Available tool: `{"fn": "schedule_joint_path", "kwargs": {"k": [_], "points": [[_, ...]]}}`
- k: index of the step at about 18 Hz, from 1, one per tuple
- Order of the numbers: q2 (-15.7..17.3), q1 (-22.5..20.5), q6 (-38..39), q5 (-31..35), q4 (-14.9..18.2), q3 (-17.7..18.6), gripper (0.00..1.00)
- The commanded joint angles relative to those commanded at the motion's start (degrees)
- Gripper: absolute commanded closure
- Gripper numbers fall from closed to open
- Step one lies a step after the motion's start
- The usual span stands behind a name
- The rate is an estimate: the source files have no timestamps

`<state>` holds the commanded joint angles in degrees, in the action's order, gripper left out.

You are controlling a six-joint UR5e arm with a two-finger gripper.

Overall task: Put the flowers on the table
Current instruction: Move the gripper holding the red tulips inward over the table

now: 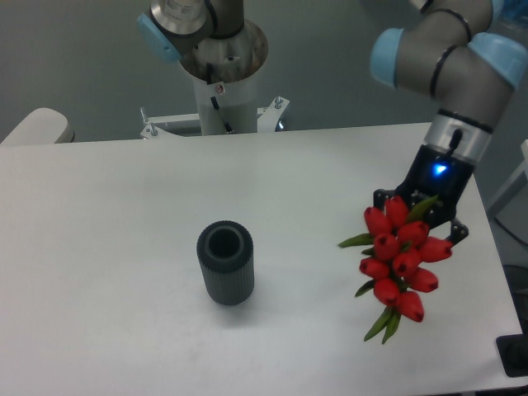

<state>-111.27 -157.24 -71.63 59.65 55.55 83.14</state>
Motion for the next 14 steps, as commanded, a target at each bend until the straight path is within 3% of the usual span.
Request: {"fn": "schedule_joint_path", "kwargs": {"k": [6,9,14], "points": [[-0.08,5.1,0.26,20.66,0.26,0.79,0.66],[-1.22,5.98,1.31,24.89,0.35,2.1,0.66],[-3.77,6.42,9.31,28.06,0.35,4.65,0.66]]}}
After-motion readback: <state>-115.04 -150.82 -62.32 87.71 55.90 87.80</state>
